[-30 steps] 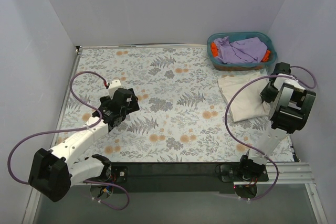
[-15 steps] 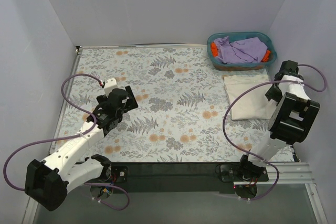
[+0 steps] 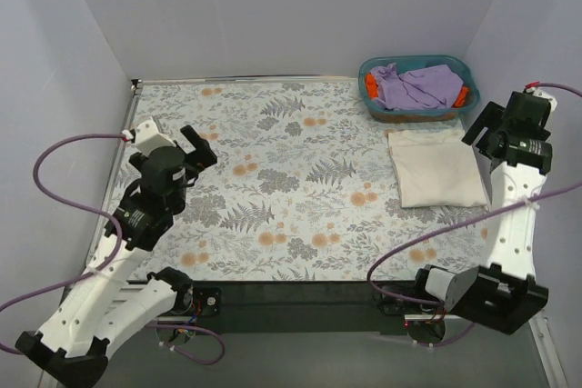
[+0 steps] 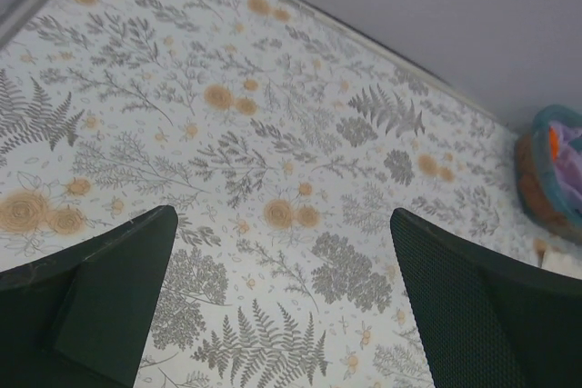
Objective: Fold and stack the t-shirts
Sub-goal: Neatly place the folded tshirt to the corner
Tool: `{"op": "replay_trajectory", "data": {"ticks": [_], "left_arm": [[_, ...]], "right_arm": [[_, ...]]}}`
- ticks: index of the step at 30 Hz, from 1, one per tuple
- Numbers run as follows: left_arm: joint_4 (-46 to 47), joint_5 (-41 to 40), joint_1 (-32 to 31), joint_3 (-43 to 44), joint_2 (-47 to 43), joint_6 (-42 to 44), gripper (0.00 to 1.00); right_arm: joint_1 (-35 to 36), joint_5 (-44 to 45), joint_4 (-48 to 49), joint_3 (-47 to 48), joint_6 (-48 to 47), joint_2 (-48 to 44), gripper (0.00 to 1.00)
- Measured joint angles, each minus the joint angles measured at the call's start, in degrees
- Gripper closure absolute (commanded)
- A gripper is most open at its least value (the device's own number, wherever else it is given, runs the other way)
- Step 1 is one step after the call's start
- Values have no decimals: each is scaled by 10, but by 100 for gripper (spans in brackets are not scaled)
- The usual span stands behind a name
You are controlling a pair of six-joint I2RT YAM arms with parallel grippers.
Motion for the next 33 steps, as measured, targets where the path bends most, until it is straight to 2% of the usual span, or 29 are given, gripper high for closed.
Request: {"op": "replay_trajectory", "data": {"ticks": [4,7,14,20,26,33], "left_arm": [[-8,-45,0,16,-54,14,2],[-12,-70,0,14,-100,40,2],[28,-98,0,-28,-212,117,2],[60,-98,0,-58,-256,155,2],[85,-98,0,-73,-260,162,2],[90,-93,0,-84,-236,130,2]], "right_arm": [[18,-35,-16,16,10,-96,18],[37,-43,-28,16,15,-151,2],[60,-33,-29,-30,24,-299,2],[60,-3,15,-98,25,-385,2],[65,-7,70,-128,7,-409,2],[83,-29,113,-147,-7,-409,2]]}}
